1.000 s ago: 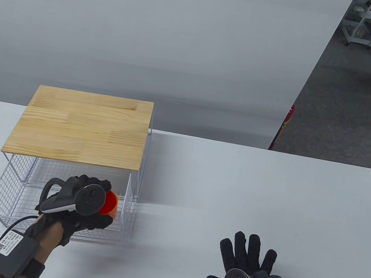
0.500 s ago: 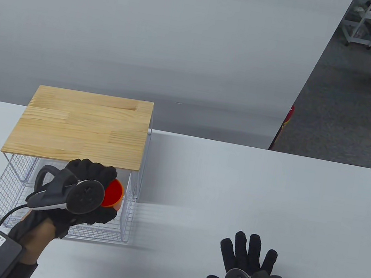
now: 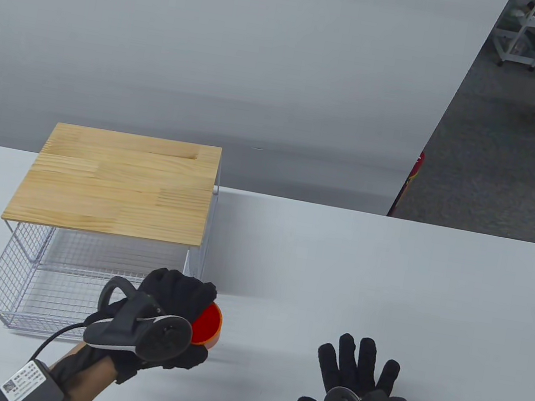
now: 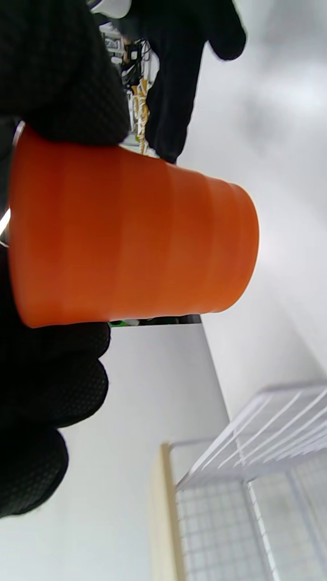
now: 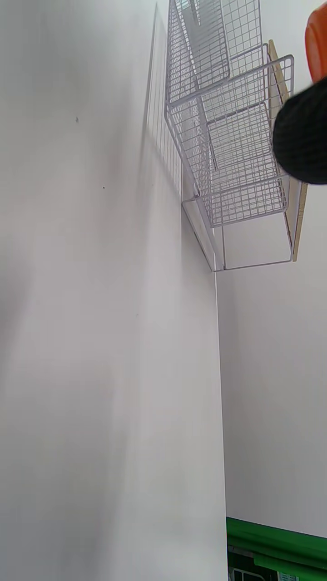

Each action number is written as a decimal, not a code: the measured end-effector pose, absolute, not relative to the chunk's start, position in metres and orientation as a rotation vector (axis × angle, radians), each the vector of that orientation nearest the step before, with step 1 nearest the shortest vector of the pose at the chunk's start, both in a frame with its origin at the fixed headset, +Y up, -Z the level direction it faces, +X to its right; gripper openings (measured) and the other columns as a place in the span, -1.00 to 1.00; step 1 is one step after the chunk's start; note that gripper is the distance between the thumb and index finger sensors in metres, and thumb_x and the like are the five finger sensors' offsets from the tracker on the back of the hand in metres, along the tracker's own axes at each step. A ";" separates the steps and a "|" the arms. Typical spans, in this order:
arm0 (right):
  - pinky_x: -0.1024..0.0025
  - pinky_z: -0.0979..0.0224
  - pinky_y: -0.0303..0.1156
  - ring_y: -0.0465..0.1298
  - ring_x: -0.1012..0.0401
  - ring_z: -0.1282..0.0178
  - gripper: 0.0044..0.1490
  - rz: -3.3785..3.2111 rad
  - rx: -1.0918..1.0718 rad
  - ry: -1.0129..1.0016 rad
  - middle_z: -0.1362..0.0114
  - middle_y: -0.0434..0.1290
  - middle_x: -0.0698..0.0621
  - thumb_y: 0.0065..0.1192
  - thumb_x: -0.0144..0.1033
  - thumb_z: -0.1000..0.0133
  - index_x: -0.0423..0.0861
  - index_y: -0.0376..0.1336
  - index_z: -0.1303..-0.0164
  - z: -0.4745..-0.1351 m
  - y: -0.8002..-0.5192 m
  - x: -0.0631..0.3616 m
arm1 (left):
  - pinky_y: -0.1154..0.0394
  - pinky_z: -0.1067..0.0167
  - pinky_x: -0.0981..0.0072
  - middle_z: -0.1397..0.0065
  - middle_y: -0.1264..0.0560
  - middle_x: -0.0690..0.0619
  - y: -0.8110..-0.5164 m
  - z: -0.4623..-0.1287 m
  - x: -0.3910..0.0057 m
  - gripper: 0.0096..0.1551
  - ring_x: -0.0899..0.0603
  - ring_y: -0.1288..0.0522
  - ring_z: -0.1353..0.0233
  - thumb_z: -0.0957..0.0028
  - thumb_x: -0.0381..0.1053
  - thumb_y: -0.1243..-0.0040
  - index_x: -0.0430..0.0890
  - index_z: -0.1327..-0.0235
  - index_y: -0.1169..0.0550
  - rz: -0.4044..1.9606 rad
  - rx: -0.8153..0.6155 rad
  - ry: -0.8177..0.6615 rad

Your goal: Take the cup out of the mesh sliding drawer

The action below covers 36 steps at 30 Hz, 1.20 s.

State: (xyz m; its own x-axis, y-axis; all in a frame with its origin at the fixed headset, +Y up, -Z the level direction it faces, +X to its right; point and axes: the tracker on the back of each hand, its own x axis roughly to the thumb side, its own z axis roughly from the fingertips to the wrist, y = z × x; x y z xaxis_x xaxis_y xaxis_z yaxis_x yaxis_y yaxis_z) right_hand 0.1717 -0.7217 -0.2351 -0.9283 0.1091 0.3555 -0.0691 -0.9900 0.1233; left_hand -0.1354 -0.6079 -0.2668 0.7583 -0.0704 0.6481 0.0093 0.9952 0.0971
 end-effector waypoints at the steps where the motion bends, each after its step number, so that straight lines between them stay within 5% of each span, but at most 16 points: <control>1: -0.65 -0.26 -0.51 -0.49 -0.42 -0.55 0.20 2.993 0.559 0.171 -0.73 -0.40 -0.42 -0.02 0.34 -0.12 -0.14 -0.35 -0.67 -0.235 -0.722 0.172 | -0.41 -0.36 -0.49 -0.48 -0.49 -0.27 -0.616 -0.267 -0.128 0.32 -0.44 -0.53 -0.40 0.16 0.56 -0.38 -0.38 -0.55 -0.38 -0.052 0.084 -0.721; 19: -0.65 -0.26 -0.50 -0.48 -0.42 -0.55 0.20 2.982 0.563 0.135 -0.73 -0.40 -0.41 -0.02 0.34 -0.12 -0.14 -0.34 -0.67 -0.233 -0.719 0.173 | -0.44 -0.24 -0.60 -0.51 -0.47 -0.31 -0.728 -0.269 -0.097 0.32 -0.49 -0.54 -0.40 0.17 0.50 -0.45 -0.39 -0.56 -0.36 -0.152 -0.175 -0.725; 36: -0.65 -0.26 -0.51 -0.48 -0.42 -0.55 0.20 2.992 0.560 0.140 -0.73 -0.40 -0.41 -0.02 0.34 -0.12 -0.14 -0.35 -0.67 -0.233 -0.719 0.173 | -0.46 -0.21 -0.59 -0.49 -0.48 -0.29 -0.741 -0.270 -0.097 0.34 -0.47 -0.54 -0.39 0.19 0.54 -0.43 -0.38 -0.56 -0.36 -0.136 -0.205 -0.720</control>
